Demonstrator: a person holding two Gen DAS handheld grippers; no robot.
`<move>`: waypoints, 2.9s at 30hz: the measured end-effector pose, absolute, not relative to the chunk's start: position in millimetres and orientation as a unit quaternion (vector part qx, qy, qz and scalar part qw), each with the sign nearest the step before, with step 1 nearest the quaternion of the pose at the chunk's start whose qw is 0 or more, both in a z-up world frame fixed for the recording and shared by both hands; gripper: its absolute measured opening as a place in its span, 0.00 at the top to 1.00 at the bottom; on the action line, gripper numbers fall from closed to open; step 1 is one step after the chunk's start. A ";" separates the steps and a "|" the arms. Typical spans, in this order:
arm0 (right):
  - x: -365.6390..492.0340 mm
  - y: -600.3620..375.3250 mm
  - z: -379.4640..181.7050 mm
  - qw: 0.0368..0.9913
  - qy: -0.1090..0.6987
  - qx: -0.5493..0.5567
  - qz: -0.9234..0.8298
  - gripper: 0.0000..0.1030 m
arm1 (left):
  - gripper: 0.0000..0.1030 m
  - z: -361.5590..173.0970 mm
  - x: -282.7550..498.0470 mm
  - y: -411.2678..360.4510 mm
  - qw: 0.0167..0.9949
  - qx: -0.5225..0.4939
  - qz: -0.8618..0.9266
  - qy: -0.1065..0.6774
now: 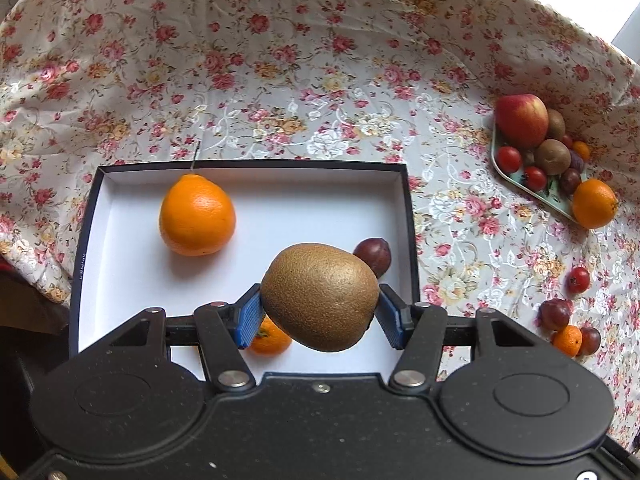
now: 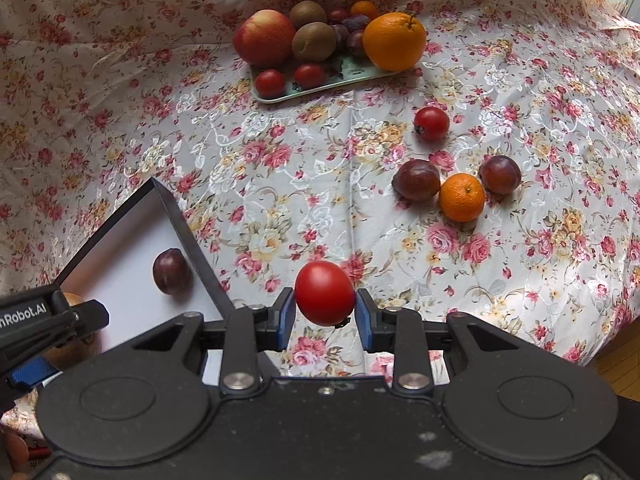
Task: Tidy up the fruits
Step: 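Carry the held kiwi and tomato over the open black box, then open both grippers to drop the kiwi and tomato into the box, then withdraw both grippers from the box toward the loose plums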
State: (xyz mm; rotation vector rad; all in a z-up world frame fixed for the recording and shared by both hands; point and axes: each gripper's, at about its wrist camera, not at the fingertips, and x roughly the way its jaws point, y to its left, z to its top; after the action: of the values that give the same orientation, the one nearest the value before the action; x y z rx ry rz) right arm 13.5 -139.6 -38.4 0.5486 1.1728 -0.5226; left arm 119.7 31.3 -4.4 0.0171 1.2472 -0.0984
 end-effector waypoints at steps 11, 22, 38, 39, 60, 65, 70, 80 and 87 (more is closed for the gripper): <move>22.9 -99.6 -31.7 0.785 0.538 0.221 -0.212 0.69 | 0.40 -8.4 119.0 89.5 0.819 0.001 0.013 0.573; 27.3 -62.1 -26.9 0.800 0.541 0.197 -0.170 0.69 | 0.40 -14.2 106.1 136.8 0.818 0.005 0.057 0.572; 26.8 -37.3 -31.6 0.806 0.553 0.158 -0.141 0.69 | 0.40 -35.6 81.6 186.9 0.807 0.009 0.098 0.583; 26.9 -36.6 -31.8 0.806 0.553 0.155 -0.140 0.69 | 0.40 -36.4 81.5 189.6 0.806 -0.004 0.095 0.584; 22.8 -19.2 -24.4 0.829 0.537 0.107 -0.119 0.68 | 0.40 -29.4 77.7 176.4 0.831 -0.004 0.088 0.550; 22.7 -22.2 -23.5 0.826 0.540 0.111 -0.120 0.68 | 0.40 -30.5 76.9 173.4 0.829 0.005 0.101 0.549; 22.3 -23.4 -25.0 0.820 0.548 0.109 -0.125 0.68 | 0.40 -33.1 77.0 171.4 0.823 0.002 0.102 0.559; 16.2 -24.7 -35.6 0.804 0.573 0.091 -0.132 0.68 | 0.40 -31.0 70.1 155.0 0.827 0.013 0.099 0.553; 11.6 -24.8 -40.1 0.802 0.577 0.075 -0.135 0.68 | 0.40 -30.5 65.8 134.0 0.830 0.025 0.083 0.551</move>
State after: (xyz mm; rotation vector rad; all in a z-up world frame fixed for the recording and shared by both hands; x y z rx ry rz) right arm 11.6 -24.8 -40.1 0.1604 1.2365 -0.2886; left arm 65.8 134.0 -30.5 0.0531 1.1685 0.1756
